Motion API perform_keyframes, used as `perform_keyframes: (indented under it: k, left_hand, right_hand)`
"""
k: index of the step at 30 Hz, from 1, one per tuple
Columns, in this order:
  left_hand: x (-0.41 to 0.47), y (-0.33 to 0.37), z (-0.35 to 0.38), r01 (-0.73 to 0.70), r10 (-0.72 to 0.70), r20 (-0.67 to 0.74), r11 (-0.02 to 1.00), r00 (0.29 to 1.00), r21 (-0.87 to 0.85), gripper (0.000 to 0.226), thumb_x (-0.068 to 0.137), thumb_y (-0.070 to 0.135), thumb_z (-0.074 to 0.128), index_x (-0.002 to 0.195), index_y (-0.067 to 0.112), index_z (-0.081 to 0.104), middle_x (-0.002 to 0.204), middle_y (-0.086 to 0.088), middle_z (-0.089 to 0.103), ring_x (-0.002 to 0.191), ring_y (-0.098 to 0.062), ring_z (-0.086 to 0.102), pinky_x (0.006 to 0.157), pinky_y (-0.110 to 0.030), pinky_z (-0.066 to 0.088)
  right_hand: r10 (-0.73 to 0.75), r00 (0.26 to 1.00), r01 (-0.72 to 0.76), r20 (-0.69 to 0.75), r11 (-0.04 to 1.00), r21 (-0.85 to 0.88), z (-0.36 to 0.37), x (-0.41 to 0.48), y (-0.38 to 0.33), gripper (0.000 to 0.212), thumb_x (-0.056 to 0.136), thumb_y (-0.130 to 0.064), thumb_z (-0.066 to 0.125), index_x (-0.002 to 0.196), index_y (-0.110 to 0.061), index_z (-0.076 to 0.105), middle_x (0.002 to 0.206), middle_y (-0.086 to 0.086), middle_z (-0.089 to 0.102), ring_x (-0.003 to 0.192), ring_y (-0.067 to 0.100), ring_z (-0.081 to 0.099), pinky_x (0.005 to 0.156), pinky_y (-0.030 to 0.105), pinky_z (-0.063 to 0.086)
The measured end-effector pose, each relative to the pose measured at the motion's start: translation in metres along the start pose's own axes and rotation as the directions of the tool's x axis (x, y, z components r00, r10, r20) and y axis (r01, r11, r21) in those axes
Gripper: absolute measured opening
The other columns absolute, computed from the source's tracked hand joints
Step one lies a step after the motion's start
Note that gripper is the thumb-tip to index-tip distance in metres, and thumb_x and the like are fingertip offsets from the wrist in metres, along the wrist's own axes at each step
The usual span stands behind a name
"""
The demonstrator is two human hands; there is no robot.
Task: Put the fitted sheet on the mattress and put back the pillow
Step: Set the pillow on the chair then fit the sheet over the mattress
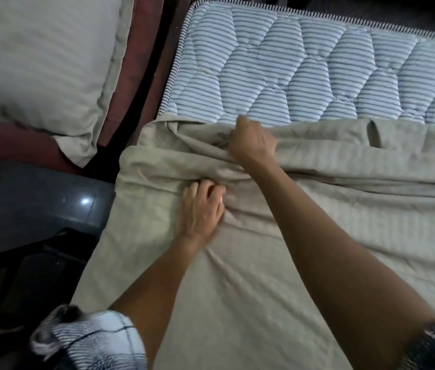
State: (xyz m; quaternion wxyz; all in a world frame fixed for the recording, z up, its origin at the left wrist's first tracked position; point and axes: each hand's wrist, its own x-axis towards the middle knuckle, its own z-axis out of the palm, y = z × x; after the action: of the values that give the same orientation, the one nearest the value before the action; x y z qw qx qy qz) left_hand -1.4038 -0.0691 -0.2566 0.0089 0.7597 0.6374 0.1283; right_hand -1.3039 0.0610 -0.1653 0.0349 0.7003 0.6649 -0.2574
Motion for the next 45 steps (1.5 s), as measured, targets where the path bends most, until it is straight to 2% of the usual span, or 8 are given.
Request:
perform_keyframes:
  k: [6,8,16,25,30,34,39,45]
  left_hand:
    - [-0.003,-0.009,0.024,0.012,-0.007,-0.121,0.999,0.993,0.038,0.031,0.086,0.029,0.045,0.116,0.027,0.051,0.124,0.002,0.047,0.085,-0.023,0.044,0.082,-0.041,0.034]
    - [0.001,-0.005,0.025,-0.003,0.004,-0.074,1.0,0.997,0.013,0.042,0.085,0.035,0.044,0.126,0.025,0.05,0.135,-0.001,0.047,0.095,-0.024,0.046,0.097,-0.044,0.031]
    - [0.003,-0.007,0.027,0.041,-0.049,0.095,0.995,0.994,0.09,0.063,0.081,0.042,0.04,0.142,0.027,0.033,0.158,0.002,0.013,0.146,-0.016,0.007,0.115,-0.047,0.002]
    - [0.002,-0.008,0.031,0.043,-0.049,0.064,0.995,0.997,0.094,0.065,0.08,0.041,0.041,0.143,0.029,0.03,0.153,0.0,0.024,0.146,-0.014,0.005,0.115,-0.044,0.007]
    - [0.005,-0.007,0.032,0.037,-0.04,0.034,0.995,0.999,0.096,0.063,0.081,0.041,0.041,0.142,0.029,0.031,0.158,0.003,0.011,0.146,-0.015,0.008,0.116,-0.043,0.008]
    - [0.005,-0.007,0.033,0.043,-0.045,0.023,0.996,0.999,0.077,0.061,0.078,0.04,0.043,0.138,0.027,0.036,0.147,-0.004,0.032,0.138,-0.024,0.028,0.116,-0.042,0.006]
    - [0.006,-0.009,0.033,0.035,-0.037,0.021,0.996,0.999,0.08,0.06,0.079,0.041,0.042,0.137,0.026,0.038,0.142,-0.005,0.035,0.132,-0.026,0.034,0.116,-0.044,0.007]
    - [0.004,-0.008,0.033,0.042,-0.047,0.052,0.995,0.998,0.088,0.072,0.079,0.045,0.042,0.147,0.03,0.024,0.152,0.0,0.026,0.147,-0.016,0.005,0.117,-0.043,0.003]
  right_hand:
    - [0.097,0.773,0.257,-0.626,0.855,0.45,-0.029,0.039,-0.022,0.031,0.089,-0.018,0.027,0.103,-0.008,0.053,0.088,0.007,0.06,0.087,0.028,0.054,0.074,0.039,0.036]
    - [0.094,0.896,0.277,-0.434,0.645,0.712,-0.044,0.061,-0.036,0.038,0.096,-0.015,0.028,0.111,0.011,0.052,0.108,0.025,0.057,0.104,0.027,0.047,0.092,0.036,0.028]
    - [-0.218,0.917,0.237,0.333,0.971,-0.017,-0.034,0.073,-0.011,0.022,0.089,-0.02,0.05,0.103,-0.01,0.063,0.11,0.015,0.062,0.111,0.029,0.057,0.086,0.032,0.041]
    - [0.053,0.982,-0.044,-0.181,0.998,0.051,-0.057,0.111,0.018,0.036,0.091,-0.005,0.041,0.125,-0.012,0.048,0.133,0.011,0.04,0.104,0.031,0.057,0.07,0.037,0.039]
    - [-0.158,0.713,0.286,-0.683,0.955,0.077,-0.051,0.05,0.021,0.011,0.077,-0.008,0.05,0.086,-0.004,0.055,0.091,0.016,0.054,0.065,0.029,0.049,0.044,0.033,0.031]
    - [-0.109,0.978,0.113,0.177,0.993,-0.013,-0.017,-0.008,0.052,0.025,0.086,-0.015,0.048,0.107,-0.014,0.061,0.115,0.011,0.057,0.101,0.035,0.059,0.075,0.039,0.05]
    - [0.013,0.992,0.007,-0.125,0.987,0.16,-0.051,0.02,0.059,0.034,0.088,-0.018,0.054,0.122,-0.019,0.055,0.118,0.008,0.059,0.104,0.029,0.058,0.077,0.035,0.046]
    - [-0.081,0.958,0.145,0.274,0.964,-0.223,-0.067,0.078,0.031,0.028,0.089,-0.013,0.048,0.114,-0.01,0.06,0.084,0.013,0.062,0.07,0.029,0.058,0.079,0.036,0.047]
